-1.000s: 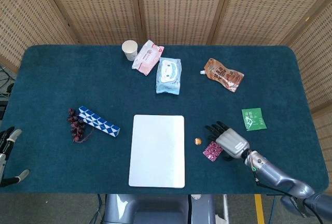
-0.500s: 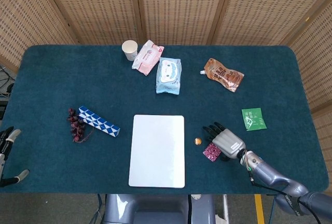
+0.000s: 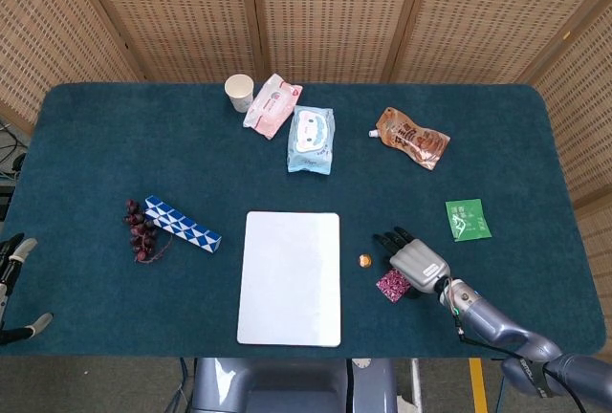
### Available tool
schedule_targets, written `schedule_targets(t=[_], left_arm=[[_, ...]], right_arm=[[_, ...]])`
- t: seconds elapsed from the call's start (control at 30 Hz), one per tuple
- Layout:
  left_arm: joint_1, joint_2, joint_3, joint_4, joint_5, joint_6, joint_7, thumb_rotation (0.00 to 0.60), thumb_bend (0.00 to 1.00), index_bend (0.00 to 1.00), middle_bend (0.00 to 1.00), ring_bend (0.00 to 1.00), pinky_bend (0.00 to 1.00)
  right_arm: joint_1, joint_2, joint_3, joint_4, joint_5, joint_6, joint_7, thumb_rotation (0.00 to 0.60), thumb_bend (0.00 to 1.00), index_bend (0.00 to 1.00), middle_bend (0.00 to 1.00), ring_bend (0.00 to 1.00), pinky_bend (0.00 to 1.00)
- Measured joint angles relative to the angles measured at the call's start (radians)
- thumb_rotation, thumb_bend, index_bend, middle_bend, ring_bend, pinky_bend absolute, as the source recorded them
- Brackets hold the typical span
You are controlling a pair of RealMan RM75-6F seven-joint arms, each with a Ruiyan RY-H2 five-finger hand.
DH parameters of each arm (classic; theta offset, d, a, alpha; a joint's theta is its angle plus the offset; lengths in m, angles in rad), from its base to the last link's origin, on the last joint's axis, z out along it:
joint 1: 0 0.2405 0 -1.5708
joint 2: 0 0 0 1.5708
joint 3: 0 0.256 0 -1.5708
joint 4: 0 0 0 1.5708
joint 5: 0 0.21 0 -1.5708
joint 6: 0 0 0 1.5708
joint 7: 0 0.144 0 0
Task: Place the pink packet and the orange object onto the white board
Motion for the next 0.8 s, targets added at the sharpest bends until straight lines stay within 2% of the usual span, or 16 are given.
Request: schedule_targets(t=[0.23, 0.37, 0.63, 0.8], left_arm=[[0.001, 0.002, 0.001, -0.001, 0.003, 0.004, -0.002, 0.6, 0.0, 0.0, 0.0, 0.0, 0.0], [0.002, 0.004, 0.001, -0.002, 0.004, 0.006, -0.008, 0.6, 0.0, 0.0, 0.0, 0.0, 0.0], [0.004, 0.013, 0.003, -0.002, 0.008, 0.008, -0.024, 0.6, 0.0, 0.0, 0.0, 0.0, 0.0], [0.004, 0.02, 0.003, -0.001, 0.01, 0.01, -0.045, 0.6, 0.0, 0.0, 0.0, 0.0, 0.0]], right_arm=[[-0.001, 0.02, -0.001, -0.027, -0.007, 0.033, 0.033, 0.6, 0.26, 0.52, 0.0, 0.0, 0.0], [0.0, 0.05, 0.005, -0.065, -0.01, 0.056, 0.052, 0.6, 0.31, 0.52, 0.0, 0.0, 0.0], [0.023, 0.124, 0.036, -0.19, -0.002, 0.071, 0.065, 0.6, 0.31, 0.52, 0.0, 0.0, 0.0], [0.055, 0.145, 0.066, -0.277, 0.024, 0.046, 0.022, 0.6, 0.31, 0.52, 0.0, 0.0, 0.0]])
